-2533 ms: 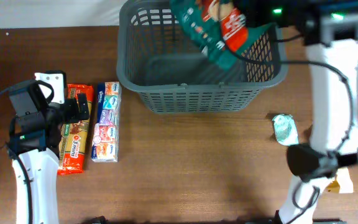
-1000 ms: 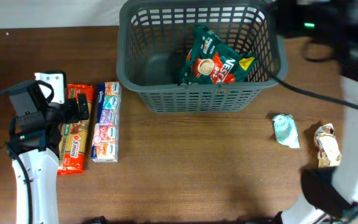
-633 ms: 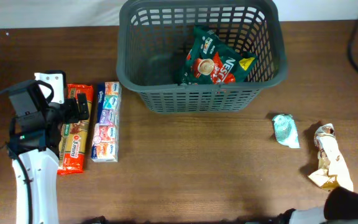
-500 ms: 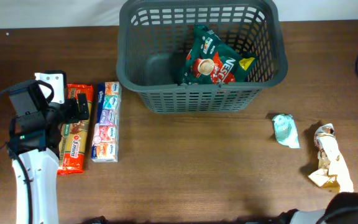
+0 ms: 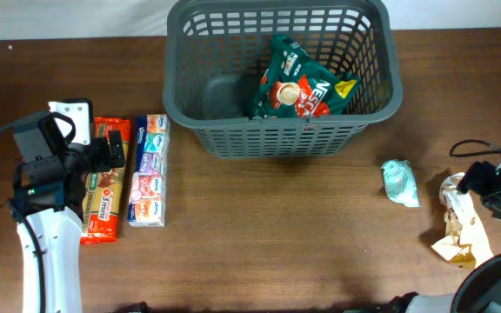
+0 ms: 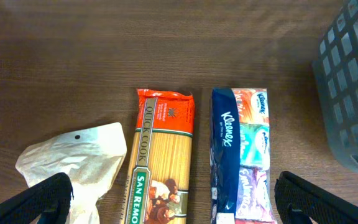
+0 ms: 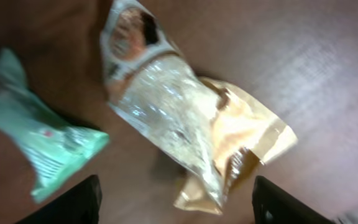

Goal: Pack container
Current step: 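Grasp the clear pasta bag on the right with the right gripper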

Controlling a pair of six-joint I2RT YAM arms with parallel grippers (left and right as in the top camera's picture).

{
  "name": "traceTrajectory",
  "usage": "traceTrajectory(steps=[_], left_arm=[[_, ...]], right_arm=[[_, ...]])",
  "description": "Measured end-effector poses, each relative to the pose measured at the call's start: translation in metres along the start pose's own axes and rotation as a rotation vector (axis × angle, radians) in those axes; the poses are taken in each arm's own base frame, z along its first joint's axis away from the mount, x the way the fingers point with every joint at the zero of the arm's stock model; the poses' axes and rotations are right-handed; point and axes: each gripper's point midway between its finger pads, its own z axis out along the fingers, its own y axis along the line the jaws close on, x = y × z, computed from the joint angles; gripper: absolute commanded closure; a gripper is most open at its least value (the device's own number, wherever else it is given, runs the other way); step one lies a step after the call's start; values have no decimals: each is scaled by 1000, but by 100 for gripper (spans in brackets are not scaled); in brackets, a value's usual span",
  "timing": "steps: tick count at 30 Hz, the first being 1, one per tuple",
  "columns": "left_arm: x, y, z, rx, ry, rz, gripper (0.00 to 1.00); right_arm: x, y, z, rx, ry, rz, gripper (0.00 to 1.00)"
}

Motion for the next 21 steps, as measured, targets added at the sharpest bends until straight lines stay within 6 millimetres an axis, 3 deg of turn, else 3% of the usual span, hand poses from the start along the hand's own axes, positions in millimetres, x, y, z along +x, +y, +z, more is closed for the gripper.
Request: traceTrajectory(steps=[9,21], left_arm=[[0,0,0,0,0,0,1],[0,0,0,0,0,0,1]], right_arm=[[20,-24,17,137,53,-5,25],[26,-11,46,65,83,-138,24]])
